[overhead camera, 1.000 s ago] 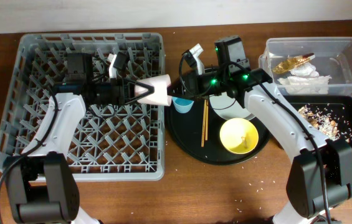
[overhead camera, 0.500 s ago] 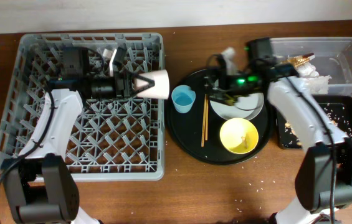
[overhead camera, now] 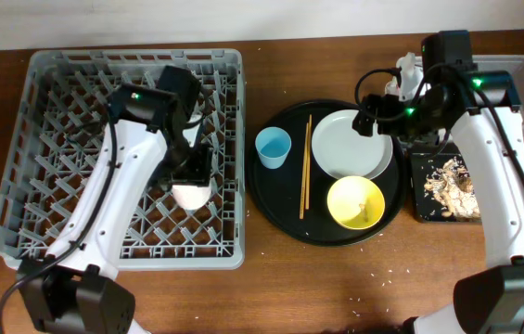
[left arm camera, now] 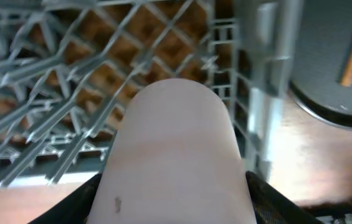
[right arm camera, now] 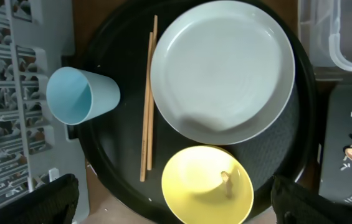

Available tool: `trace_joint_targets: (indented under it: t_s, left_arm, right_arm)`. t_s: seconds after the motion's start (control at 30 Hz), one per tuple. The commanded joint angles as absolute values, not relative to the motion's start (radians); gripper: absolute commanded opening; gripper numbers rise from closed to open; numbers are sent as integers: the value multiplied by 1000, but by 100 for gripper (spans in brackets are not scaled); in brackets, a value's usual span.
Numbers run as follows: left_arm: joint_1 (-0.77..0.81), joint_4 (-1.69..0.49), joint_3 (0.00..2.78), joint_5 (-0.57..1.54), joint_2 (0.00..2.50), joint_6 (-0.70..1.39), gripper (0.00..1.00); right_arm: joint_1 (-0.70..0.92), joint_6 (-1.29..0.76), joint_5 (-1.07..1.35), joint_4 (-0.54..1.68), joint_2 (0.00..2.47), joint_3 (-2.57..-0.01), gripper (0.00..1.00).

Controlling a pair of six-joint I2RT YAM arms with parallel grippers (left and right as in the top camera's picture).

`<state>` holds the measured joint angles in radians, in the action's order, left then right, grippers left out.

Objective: Sort waste into correct bins and load items into the dishwasher rack
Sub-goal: 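Place pink cup upside down in rack with left gripper, then grasp blue cup with right gripper and hand it to left gripper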

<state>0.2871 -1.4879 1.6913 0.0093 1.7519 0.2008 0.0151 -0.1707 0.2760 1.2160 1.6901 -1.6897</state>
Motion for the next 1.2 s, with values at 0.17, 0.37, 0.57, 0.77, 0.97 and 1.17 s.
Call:
trace_joint_targets:
  t_s: [0.17,0.37,0.57,0.77,0.97,1.17]
  left_arm:
    - [292,-1356,1465,-94,1738,351,51]
    - [292,-1188,1360,-94,1739,351,78]
    - [231,-1222,1496,38,1691,351,79]
    - [160,-1215,1639,38,1634,351,82]
    - [158,-1186,1639,39,1635,352,82]
    - [144,-1073,1614,408,1637,270,97]
  right_arm:
    - [13,-157,257,1223,1690,-1699,100]
    - [88,-186,295,1164,1697,-1698,92]
    - [274,-430,294,894,1846,-1698,88]
    - [342,-537,265,809,2062,-1698,66]
    - [340,-532,265,823,2124,-1698,4]
    - [192,-374,731,848,1947,-1699,4]
